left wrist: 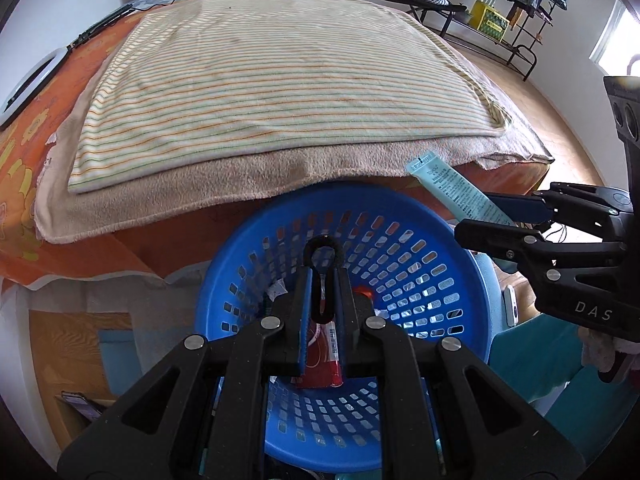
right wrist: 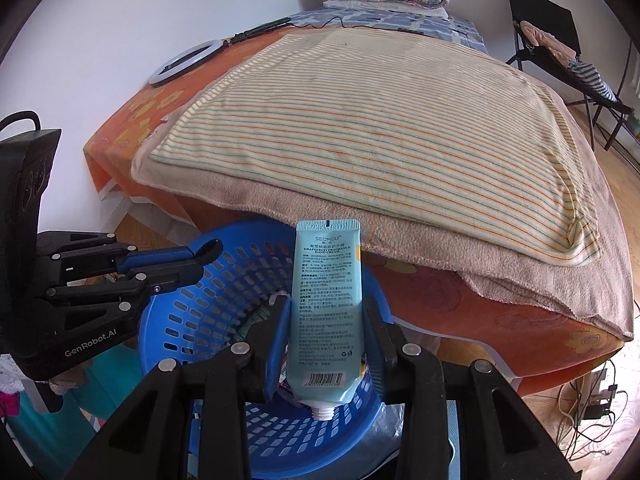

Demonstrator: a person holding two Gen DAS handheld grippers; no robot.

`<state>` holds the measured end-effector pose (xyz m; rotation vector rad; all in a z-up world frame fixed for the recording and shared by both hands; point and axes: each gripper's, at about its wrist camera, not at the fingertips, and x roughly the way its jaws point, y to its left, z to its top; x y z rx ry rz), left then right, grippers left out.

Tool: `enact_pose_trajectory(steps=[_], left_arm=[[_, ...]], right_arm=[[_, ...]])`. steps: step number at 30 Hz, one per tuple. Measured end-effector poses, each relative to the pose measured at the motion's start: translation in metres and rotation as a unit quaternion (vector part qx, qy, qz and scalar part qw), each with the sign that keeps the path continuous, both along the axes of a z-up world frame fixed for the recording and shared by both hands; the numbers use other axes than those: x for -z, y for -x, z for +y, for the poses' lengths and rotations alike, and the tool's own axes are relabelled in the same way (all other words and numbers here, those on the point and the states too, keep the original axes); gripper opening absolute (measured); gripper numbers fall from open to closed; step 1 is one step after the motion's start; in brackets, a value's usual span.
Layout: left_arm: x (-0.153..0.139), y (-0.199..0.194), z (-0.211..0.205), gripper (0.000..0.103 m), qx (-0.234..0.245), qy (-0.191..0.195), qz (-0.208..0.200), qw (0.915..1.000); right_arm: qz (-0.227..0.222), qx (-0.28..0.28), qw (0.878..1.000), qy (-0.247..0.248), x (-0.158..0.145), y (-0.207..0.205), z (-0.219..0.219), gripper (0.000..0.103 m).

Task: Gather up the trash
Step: 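Carry the hair tie and blue tube into the blue basket and release both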

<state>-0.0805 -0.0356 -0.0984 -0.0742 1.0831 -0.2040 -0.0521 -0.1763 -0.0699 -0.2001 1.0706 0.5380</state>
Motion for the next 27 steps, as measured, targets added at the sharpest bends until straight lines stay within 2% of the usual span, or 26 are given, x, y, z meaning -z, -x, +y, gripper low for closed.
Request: enact_pose_trajectory(steps=[16, 17, 19, 20, 24, 27], left_arm=[[0.024, 0.000, 0.001, 0.009, -0.004, -0.001, 0.041, 0.9991], [0.025, 0.001, 0.001, 0.011, -0.004, -0.002, 0.043, 0.9991], [0.027, 0.001, 0.001, 0.029, -0.005, -0.001, 0.045, 0.9990], [0.028, 0.002, 0.001, 0.032, -0.006, 0.000, 0.045, 0.9990], [0.029, 0.002, 0.000, 0.035, -0.003, -0.004, 0.048, 0.9989], [0.031, 0.002, 0.000, 0.050, -0.006, -0.005, 0.049, 0.9988]], right_arm=[[0.028, -0.004, 1.000, 0.004, 0.018, 0.001, 0.006, 0.037], [0.028, -0.004, 1.000, 0.005, 0.019, 0.002, 0.006, 0.037], [0.030, -0.004, 1.000, 0.005, 0.020, 0.001, 0.007, 0.037], [0.031, -0.005, 1.000, 0.006, 0.021, 0.001, 0.007, 0.038], [0.032, 0.000, 0.999, 0.006, 0.023, -0.001, 0.006, 0.056], [0.036, 0.002, 0.999, 0.008, 0.024, -0.003, 0.008, 0.059]])
